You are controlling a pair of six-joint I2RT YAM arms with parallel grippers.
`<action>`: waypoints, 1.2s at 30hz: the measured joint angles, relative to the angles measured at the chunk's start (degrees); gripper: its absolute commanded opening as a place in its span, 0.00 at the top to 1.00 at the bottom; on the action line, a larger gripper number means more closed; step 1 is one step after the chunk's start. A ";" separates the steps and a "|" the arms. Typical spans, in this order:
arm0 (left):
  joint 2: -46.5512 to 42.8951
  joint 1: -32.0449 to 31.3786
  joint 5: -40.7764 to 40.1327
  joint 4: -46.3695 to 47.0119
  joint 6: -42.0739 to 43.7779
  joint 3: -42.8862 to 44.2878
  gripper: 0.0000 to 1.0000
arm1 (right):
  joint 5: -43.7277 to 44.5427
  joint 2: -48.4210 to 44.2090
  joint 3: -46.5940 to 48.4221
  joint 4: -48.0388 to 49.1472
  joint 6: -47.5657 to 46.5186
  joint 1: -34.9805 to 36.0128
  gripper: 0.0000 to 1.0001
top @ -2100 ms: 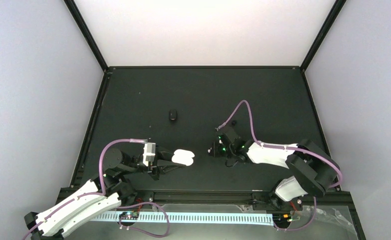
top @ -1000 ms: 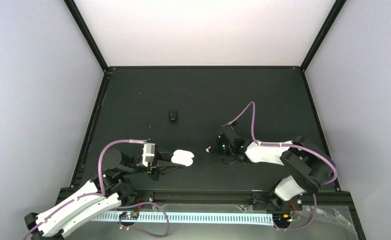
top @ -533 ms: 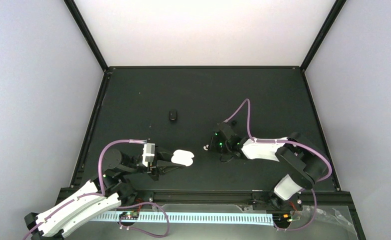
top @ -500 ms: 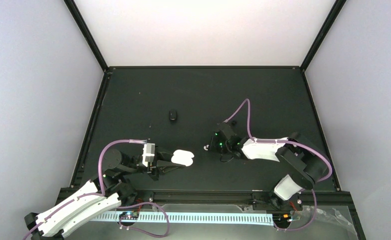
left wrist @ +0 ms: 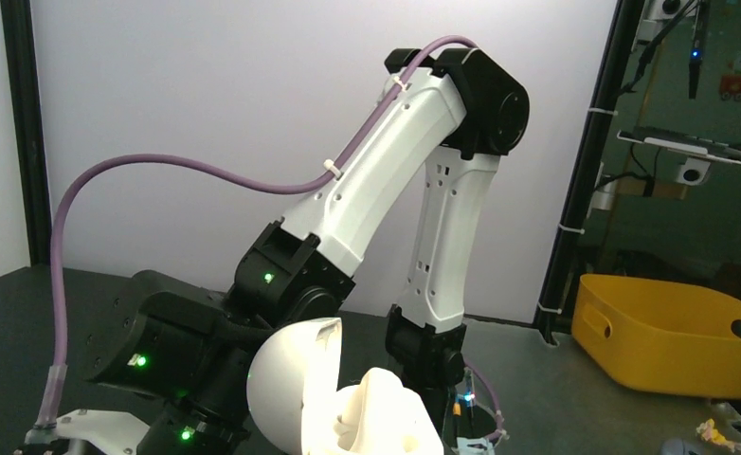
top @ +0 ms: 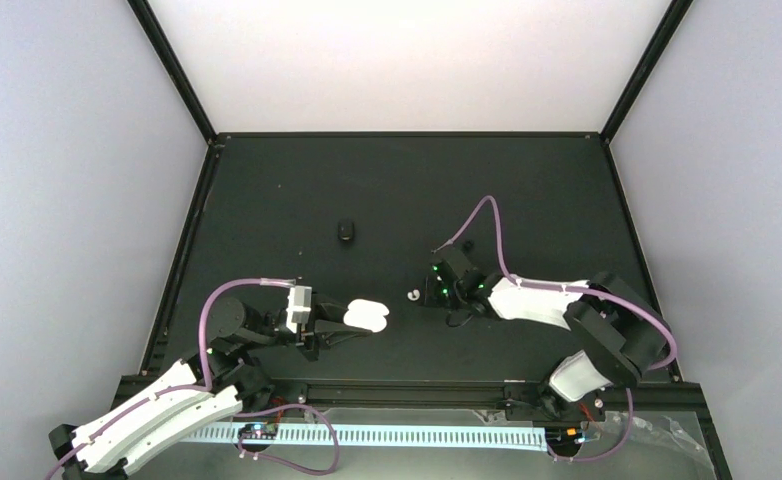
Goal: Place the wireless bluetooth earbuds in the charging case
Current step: Adjust the earbud at the center of the board.
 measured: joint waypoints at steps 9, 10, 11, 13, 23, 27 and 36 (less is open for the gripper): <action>0.04 0.00 0.00 -0.04 0.00 0.00 0.98 | -1.11 5.11 3.45 0.59 -1.25 0.00 0.95; 0.04 0.00 0.00 -0.04 0.00 0.00 0.99 | -1.03 5.79 4.24 0.50 -1.36 0.00 0.96; 0.04 0.00 0.00 -0.04 0.00 0.00 0.98 | -0.85 6.62 5.18 0.39 -1.53 0.00 0.96; 0.04 0.00 0.00 -0.04 0.00 0.00 0.98 | -0.28 7.82 6.62 -0.07 -1.90 -0.09 0.96; 0.04 0.00 0.00 -0.04 0.00 0.00 0.98 | 1.29 10.21 10.25 -1.55 -4.79 -3.19 0.87; 0.11 0.00 0.00 -0.04 0.00 0.00 0.98 | 0.46 11.43 11.93 -1.77 -6.32 -3.50 0.83; 0.09 0.00 0.00 -0.04 0.00 0.00 0.98 | -0.04 8.90 10.75 -1.70 -5.70 -3.50 0.71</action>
